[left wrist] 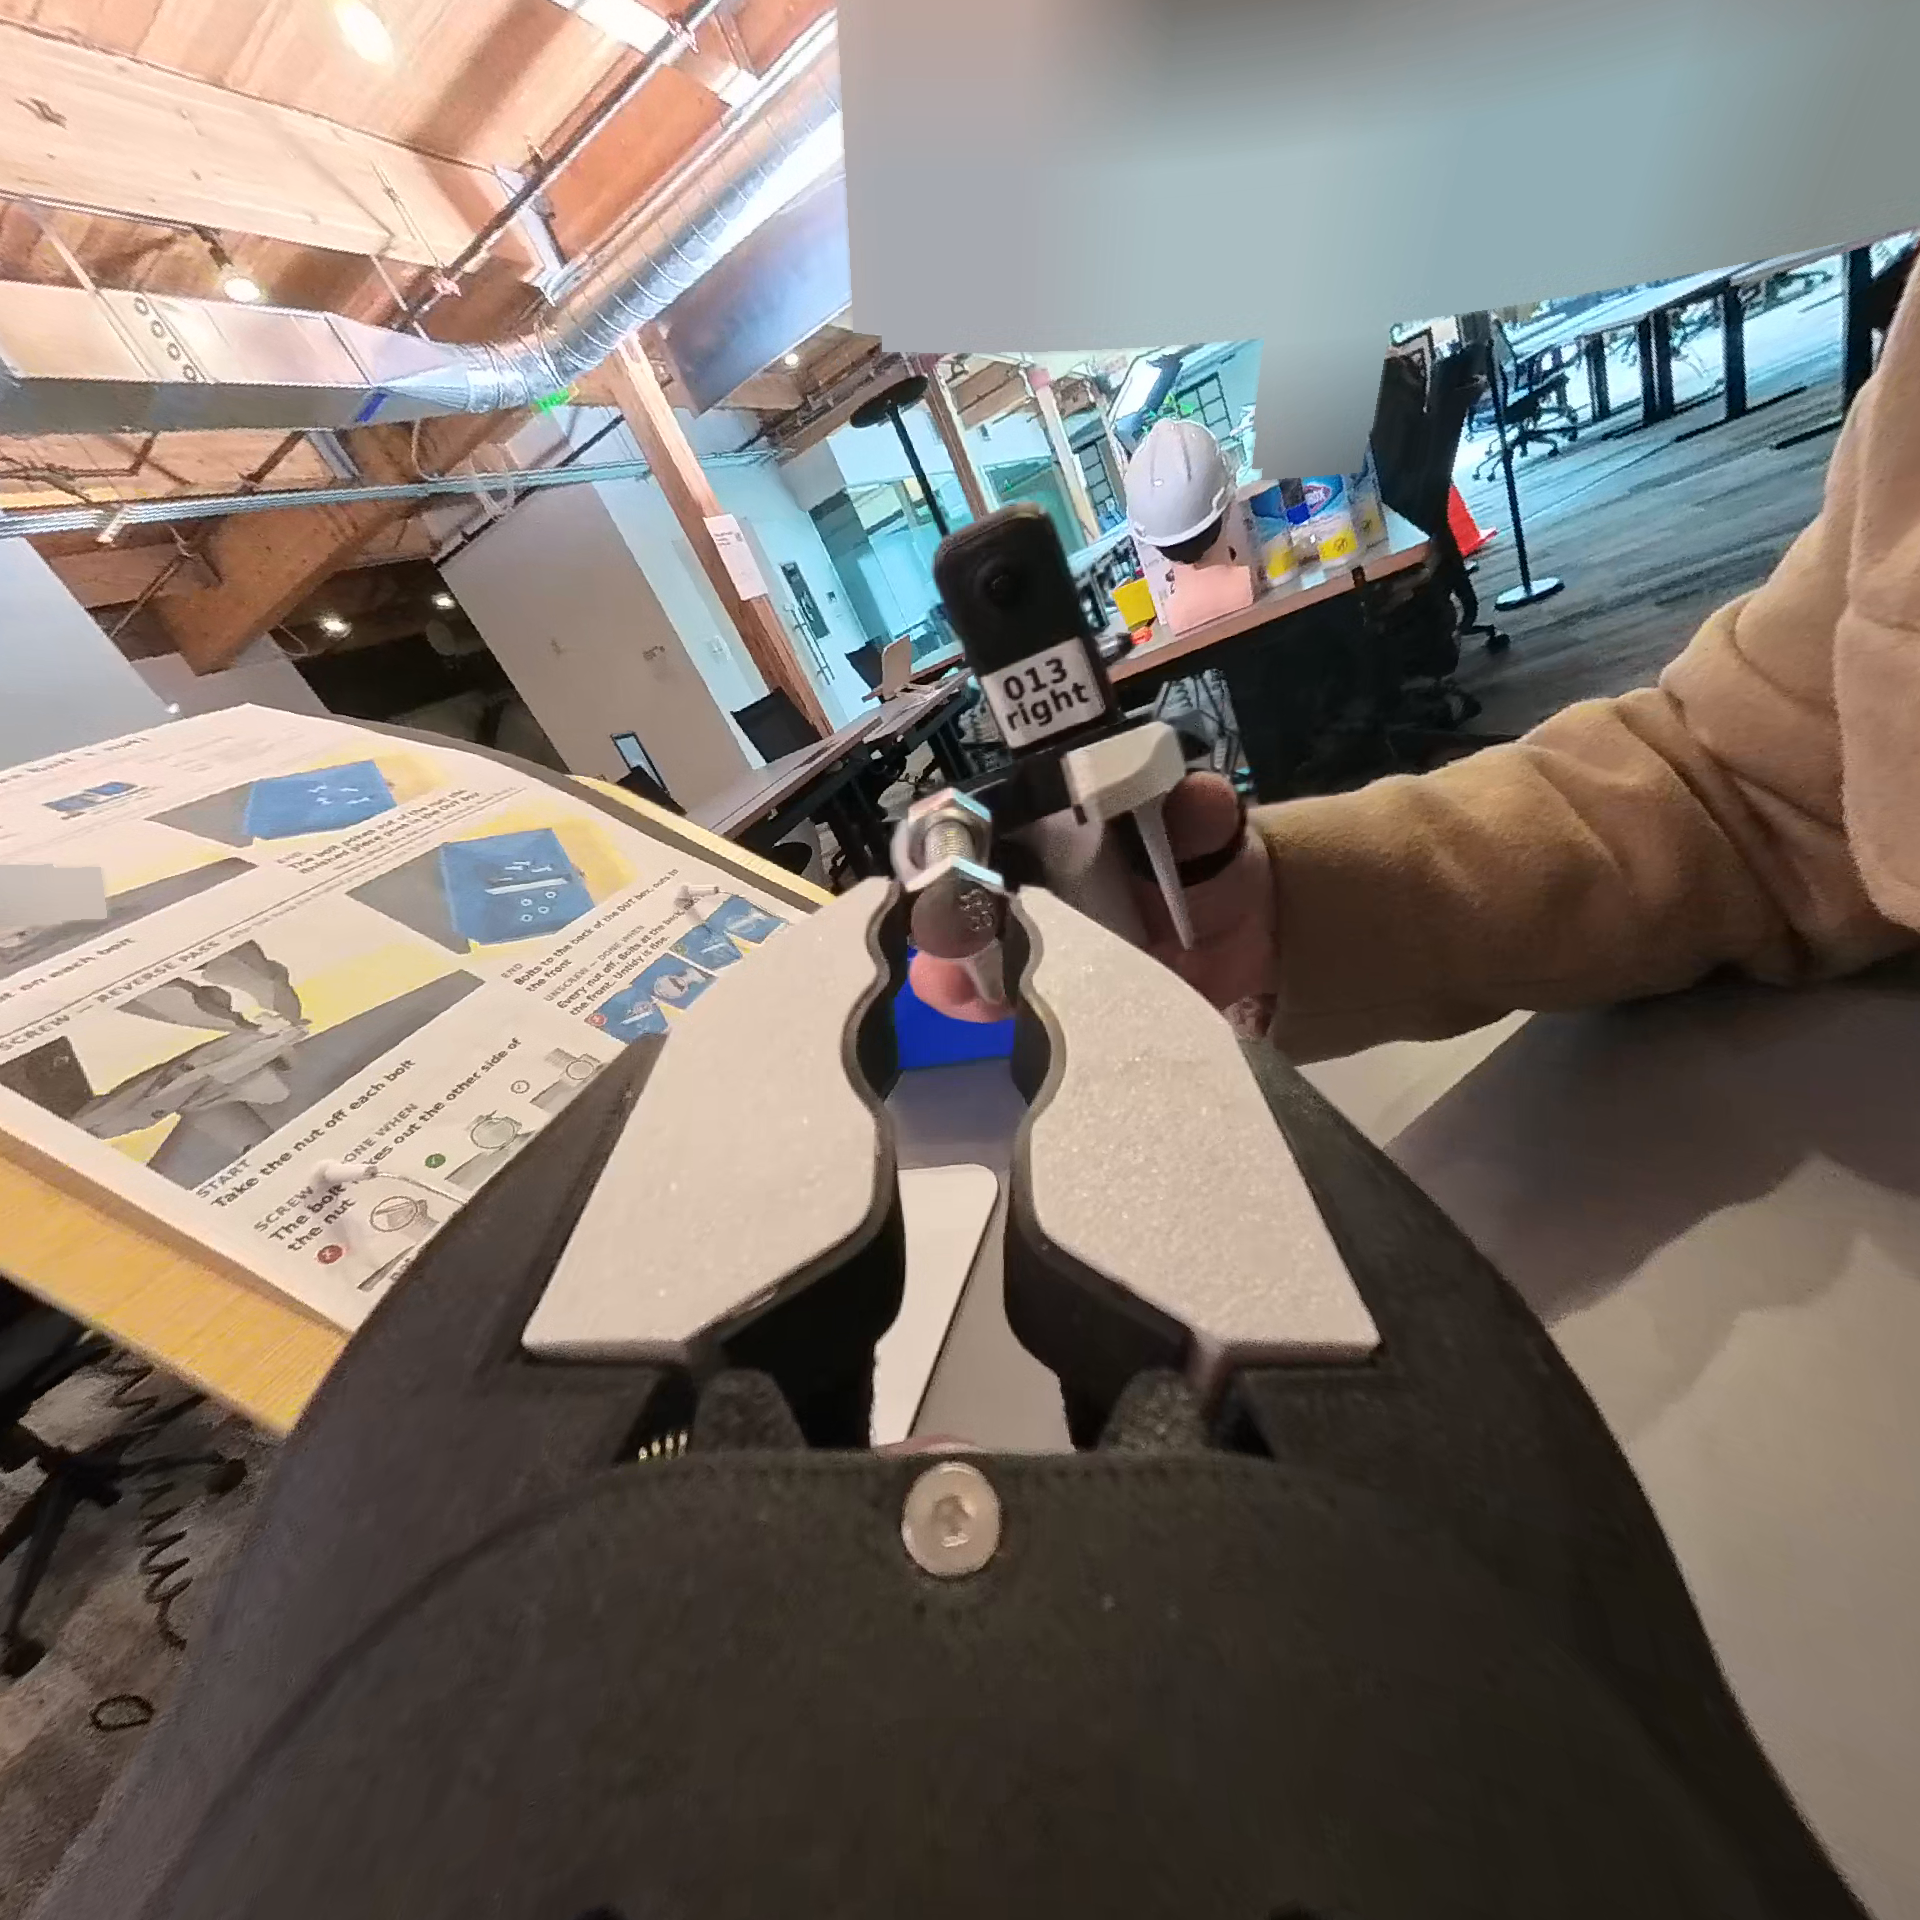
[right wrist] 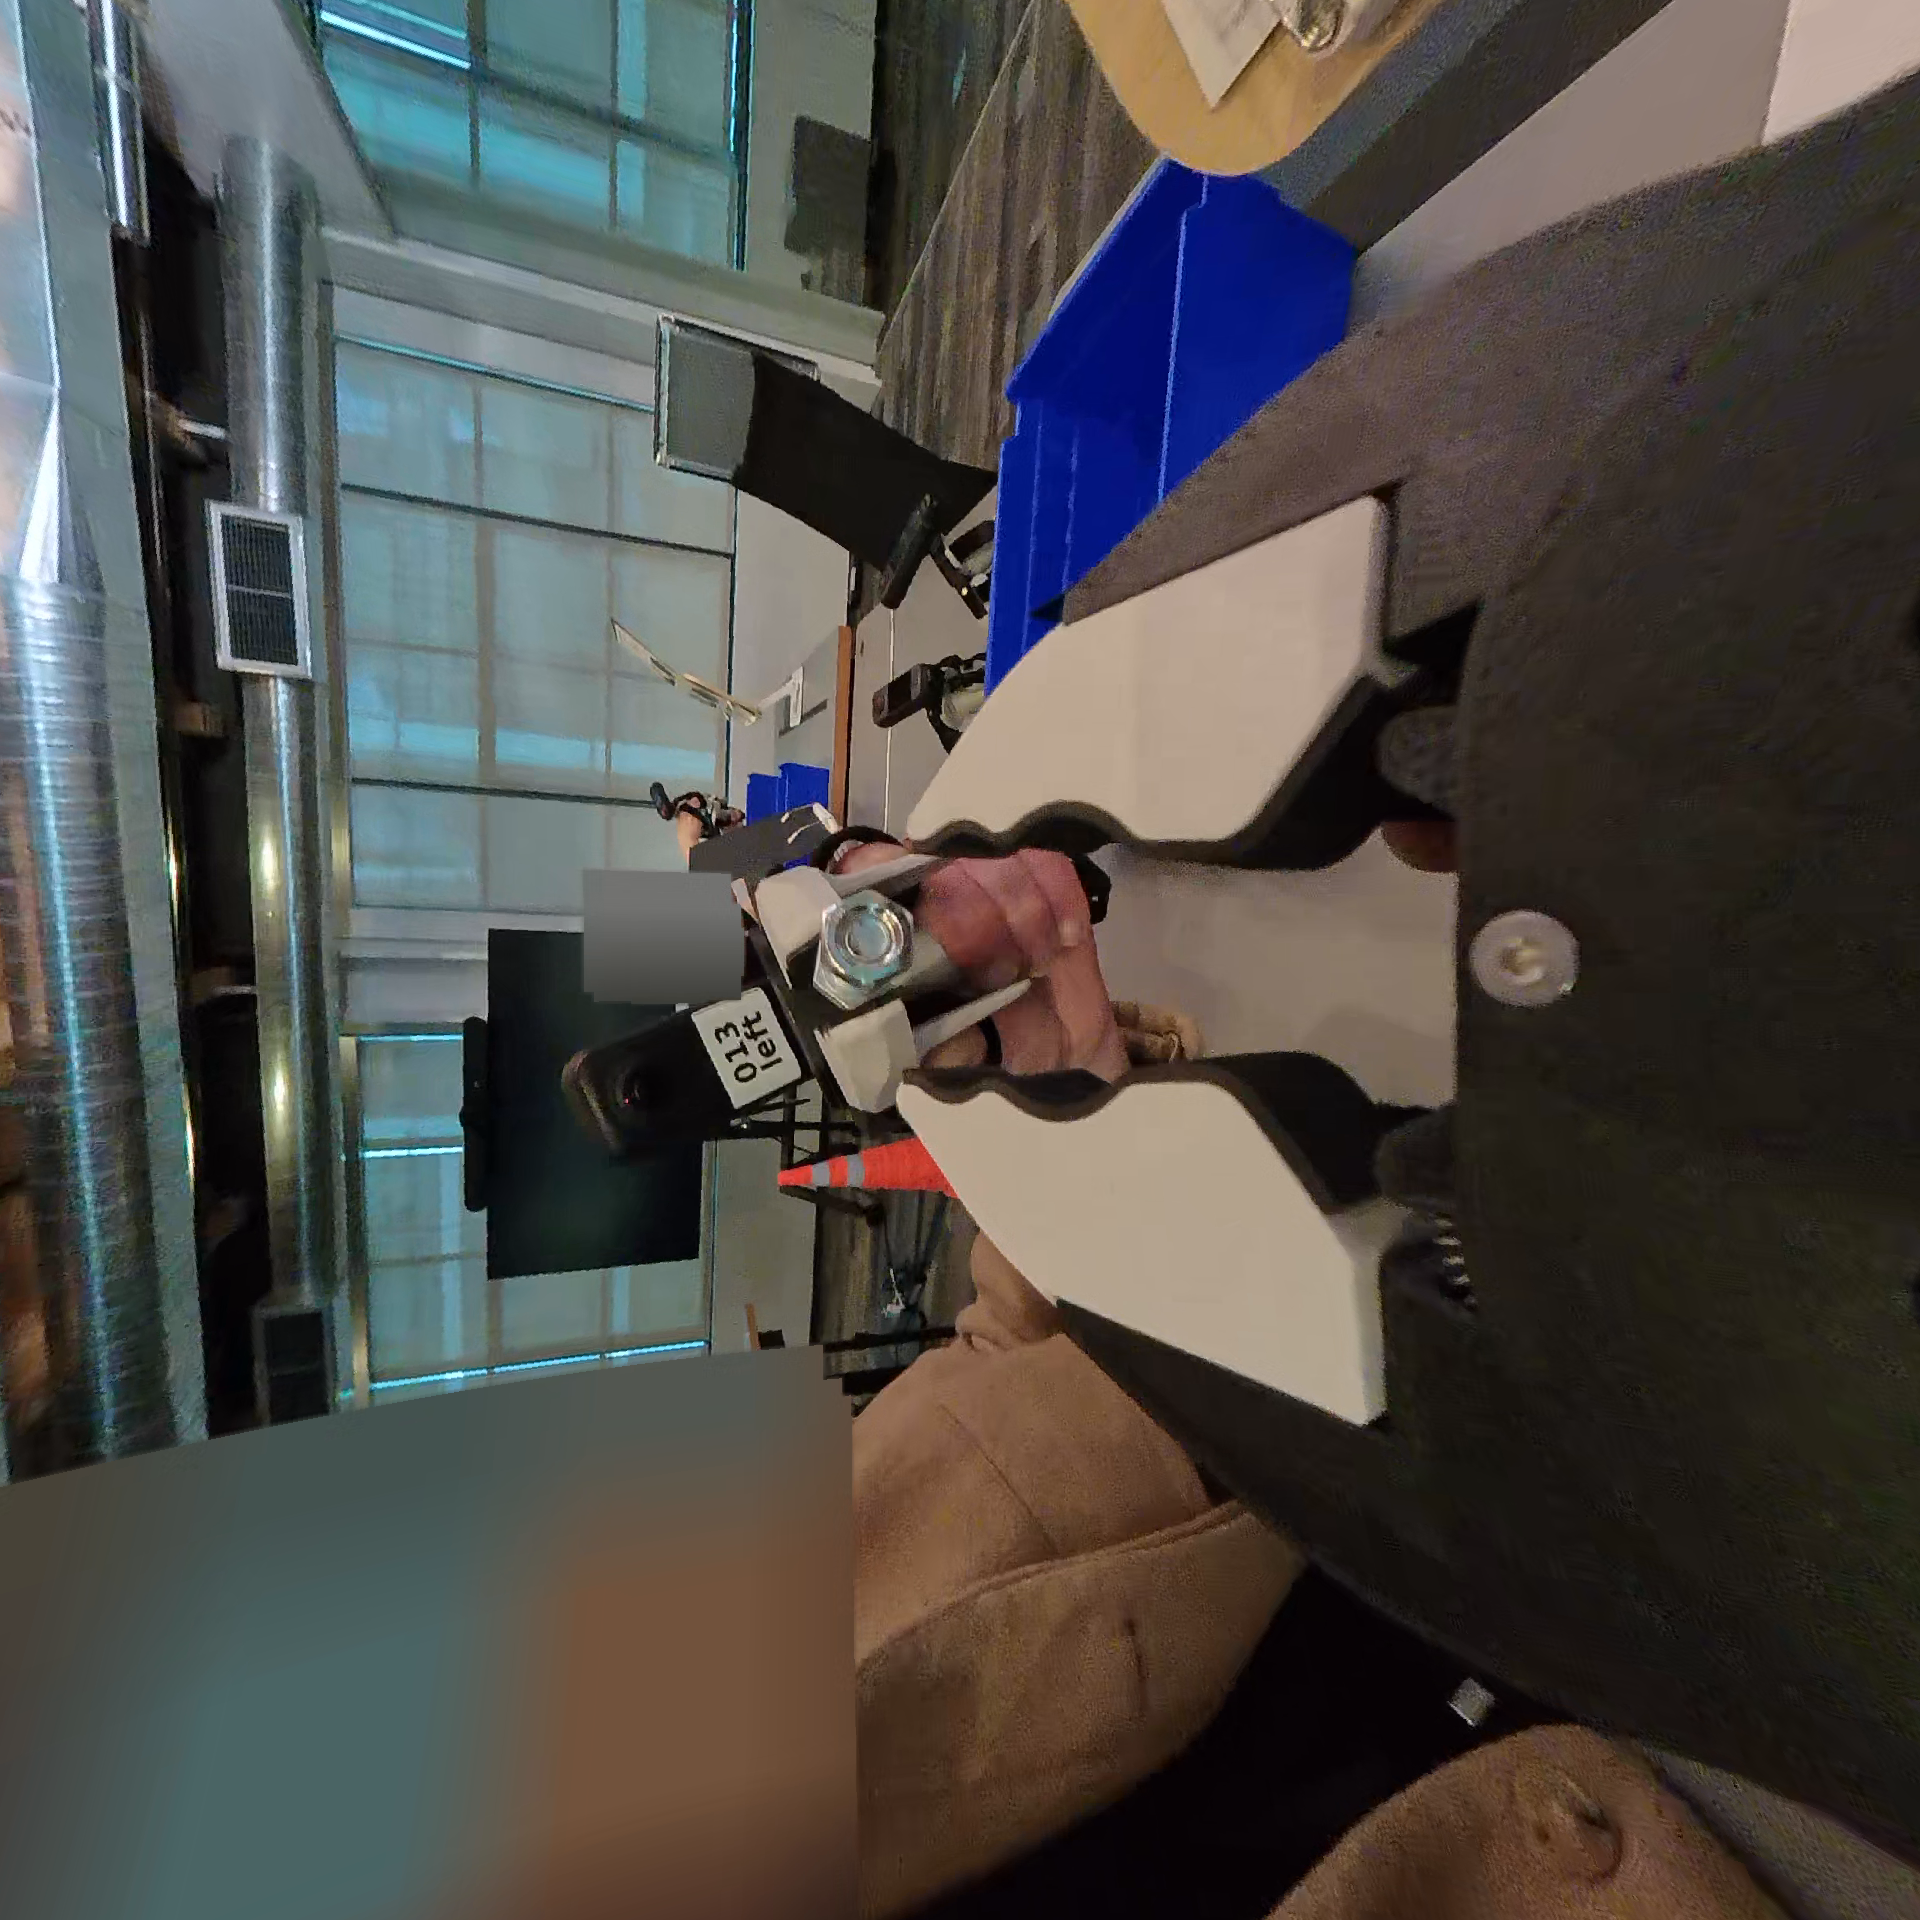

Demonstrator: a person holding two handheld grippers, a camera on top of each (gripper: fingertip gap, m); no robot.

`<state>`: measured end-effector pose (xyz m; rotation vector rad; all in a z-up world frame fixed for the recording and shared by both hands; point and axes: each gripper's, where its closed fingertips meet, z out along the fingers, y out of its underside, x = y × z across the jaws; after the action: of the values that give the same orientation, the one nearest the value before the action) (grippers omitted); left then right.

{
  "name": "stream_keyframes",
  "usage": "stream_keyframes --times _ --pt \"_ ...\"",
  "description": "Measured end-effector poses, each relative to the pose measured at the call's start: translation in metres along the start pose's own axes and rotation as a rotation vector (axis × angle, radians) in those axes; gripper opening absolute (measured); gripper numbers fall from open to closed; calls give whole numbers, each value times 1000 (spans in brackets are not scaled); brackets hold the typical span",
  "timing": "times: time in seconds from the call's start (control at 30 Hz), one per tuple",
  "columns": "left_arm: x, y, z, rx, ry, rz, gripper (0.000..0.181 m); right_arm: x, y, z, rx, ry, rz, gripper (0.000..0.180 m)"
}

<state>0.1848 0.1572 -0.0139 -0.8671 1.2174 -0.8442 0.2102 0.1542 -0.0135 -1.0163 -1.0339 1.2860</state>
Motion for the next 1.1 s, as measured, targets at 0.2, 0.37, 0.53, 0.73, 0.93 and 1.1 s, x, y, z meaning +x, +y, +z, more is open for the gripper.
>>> stream_keyframes --times 0.2,0.37,0.53,0.73,0.93,1.1 --pt "1 5 3 -9 0 -7 16 -9 2 8 -6 -22 -24 48" --pt "-3 1 -2 4 -12 -12 16 -22 19 9 -112 -110 -37 24" --pt "2 0 1 7 11 -13 16 -1 5 3 -22 2 -12 45" --pt "3 5 4 -4 8 -14 16 -11 5 9 -22 -32 -31 45" --pt "1 0 0 12 6 -17 16 -13 10 5 -73 -57 -35 29" --pt "5 5 5 -8 19 -17 16 -2 1 5 -6 12 -29 50"
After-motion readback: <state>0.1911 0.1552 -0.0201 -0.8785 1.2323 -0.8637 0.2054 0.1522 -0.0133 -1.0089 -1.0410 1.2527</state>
